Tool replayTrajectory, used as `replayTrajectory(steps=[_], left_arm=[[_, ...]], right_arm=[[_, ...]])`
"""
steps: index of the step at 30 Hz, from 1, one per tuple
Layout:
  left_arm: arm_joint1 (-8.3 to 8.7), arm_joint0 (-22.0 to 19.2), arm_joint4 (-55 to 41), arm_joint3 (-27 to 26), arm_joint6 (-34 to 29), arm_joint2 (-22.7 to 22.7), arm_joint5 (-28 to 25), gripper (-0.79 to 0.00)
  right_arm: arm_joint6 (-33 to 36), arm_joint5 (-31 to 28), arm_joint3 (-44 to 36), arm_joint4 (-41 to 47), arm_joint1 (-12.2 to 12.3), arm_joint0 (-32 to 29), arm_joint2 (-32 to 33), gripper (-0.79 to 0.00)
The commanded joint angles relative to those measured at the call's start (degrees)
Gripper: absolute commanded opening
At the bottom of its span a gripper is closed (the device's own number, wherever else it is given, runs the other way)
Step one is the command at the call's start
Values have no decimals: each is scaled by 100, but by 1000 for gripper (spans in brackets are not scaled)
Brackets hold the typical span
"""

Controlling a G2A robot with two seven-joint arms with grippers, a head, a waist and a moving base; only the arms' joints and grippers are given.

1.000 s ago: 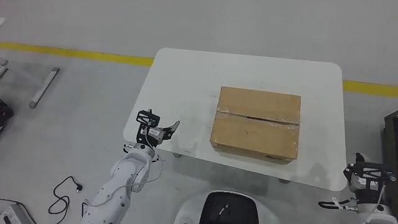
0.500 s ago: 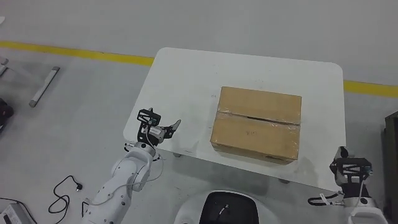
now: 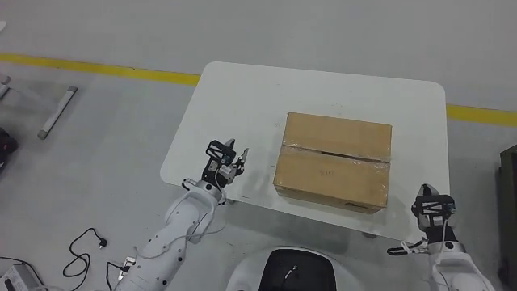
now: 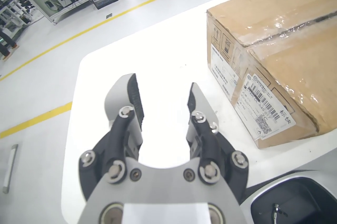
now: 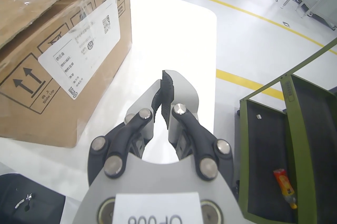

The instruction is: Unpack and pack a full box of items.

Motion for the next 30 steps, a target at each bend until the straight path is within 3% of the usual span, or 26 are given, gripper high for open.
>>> replayTrajectory(steps=[1,13,21,30], left_arm=[[-16,-127,82,69,-54,147,-52,-785],[-68,-452,580,260,-158,738,-511,-785],[-51,-326,648,245,-89,699,-727,-785],[-47,-128,683,139,-39,510,-398,-785]], right_arm=[[-6,-13,57,5,-9,57,-22,-785],[39,-149,245,-149,-62,361,-247,-785],[58,-358,310,-342,-91,496,-460,-785],[3,-552,356,-627,-121,541,-731,-785]])
